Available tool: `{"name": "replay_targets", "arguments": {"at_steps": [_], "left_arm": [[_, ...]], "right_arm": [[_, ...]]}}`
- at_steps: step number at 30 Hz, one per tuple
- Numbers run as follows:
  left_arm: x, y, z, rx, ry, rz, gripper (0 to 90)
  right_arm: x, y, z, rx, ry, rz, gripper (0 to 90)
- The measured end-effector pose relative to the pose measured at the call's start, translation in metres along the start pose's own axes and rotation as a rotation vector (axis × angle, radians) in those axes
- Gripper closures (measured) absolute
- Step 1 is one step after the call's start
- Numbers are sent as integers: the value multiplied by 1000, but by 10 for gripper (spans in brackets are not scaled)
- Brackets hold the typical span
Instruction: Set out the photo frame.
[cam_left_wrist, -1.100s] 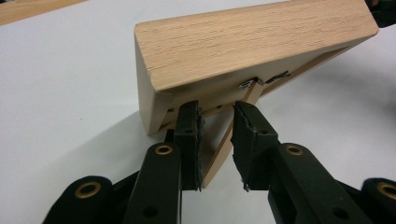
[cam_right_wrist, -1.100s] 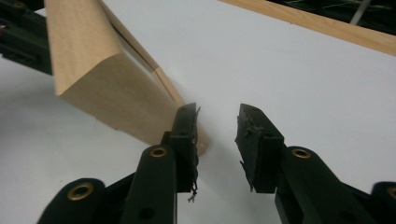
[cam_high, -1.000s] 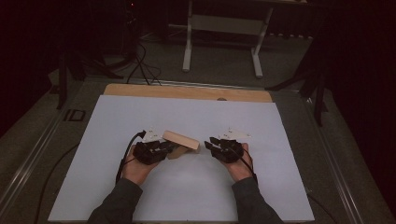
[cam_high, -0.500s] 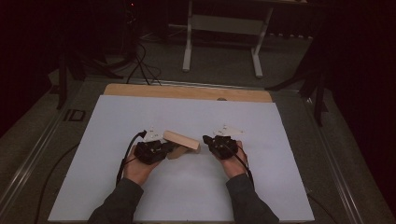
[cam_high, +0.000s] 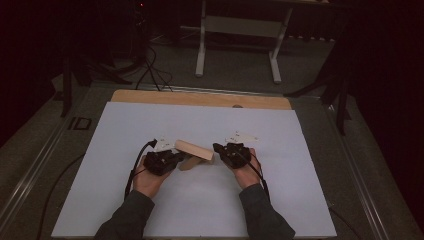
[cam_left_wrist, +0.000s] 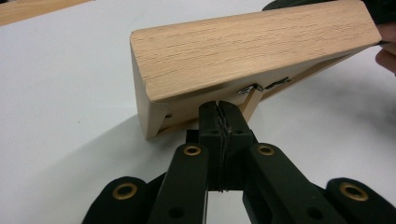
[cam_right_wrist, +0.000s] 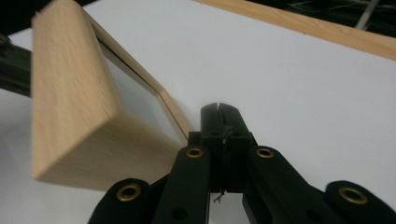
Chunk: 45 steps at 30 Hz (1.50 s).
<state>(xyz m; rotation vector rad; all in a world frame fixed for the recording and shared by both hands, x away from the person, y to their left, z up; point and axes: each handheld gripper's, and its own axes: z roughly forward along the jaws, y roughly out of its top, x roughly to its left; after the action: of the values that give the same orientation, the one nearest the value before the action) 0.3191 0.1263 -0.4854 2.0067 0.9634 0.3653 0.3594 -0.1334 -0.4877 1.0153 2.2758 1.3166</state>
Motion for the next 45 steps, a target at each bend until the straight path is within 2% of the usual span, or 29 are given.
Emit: {"name": "replay_targets", "arguments": {"at_steps": [4, 12, 18, 38, 45], "left_arm": [[1, 0, 0, -4, 2, -8, 890], [4, 1, -4, -10, 6, -13, 892], [3, 1, -4, -4, 8, -15, 892], [6, 5, 1, 7, 16, -20, 892], [2, 7, 2, 12, 10, -6, 891]], "right_arm": [[2, 2, 1, -7, 31, -6, 897], [3, 5, -1, -27, 52, 0, 896], [5, 5, -4, -27, 69, -15, 896], [8, 5, -9, -24, 69, -41, 896], [10, 5, -11, -22, 66, -53, 896]]}}
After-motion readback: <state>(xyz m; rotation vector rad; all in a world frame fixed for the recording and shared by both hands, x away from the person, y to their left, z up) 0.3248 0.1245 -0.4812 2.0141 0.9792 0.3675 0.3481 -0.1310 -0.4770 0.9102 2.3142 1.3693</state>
